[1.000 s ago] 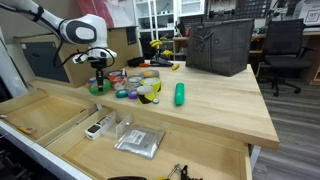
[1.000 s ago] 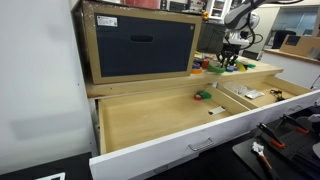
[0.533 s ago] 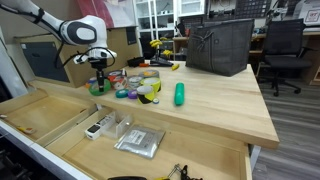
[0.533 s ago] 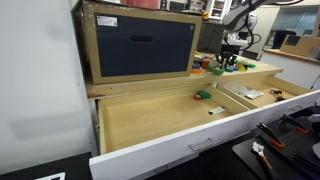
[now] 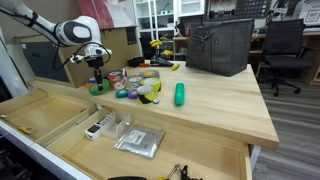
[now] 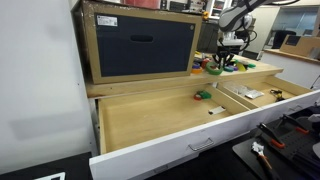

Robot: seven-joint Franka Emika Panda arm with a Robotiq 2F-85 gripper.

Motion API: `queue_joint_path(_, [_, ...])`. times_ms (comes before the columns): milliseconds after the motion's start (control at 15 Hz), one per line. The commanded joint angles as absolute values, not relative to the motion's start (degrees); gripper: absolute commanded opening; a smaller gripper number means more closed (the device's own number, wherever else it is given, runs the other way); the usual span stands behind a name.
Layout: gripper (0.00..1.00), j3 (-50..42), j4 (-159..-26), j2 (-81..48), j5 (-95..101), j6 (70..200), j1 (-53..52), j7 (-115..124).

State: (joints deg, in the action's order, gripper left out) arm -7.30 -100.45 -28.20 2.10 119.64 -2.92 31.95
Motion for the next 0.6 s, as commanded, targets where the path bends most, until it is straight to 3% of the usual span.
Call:
queue_joint_path(0, [0.06, -6.9, -102.3, -27.3, 2.3, 121.7, -4.0, 33.3])
queue_joint_path(533, [0.06, -4.9, -105.1, -25.3, -3.0, 121.7, -2.9, 31.2])
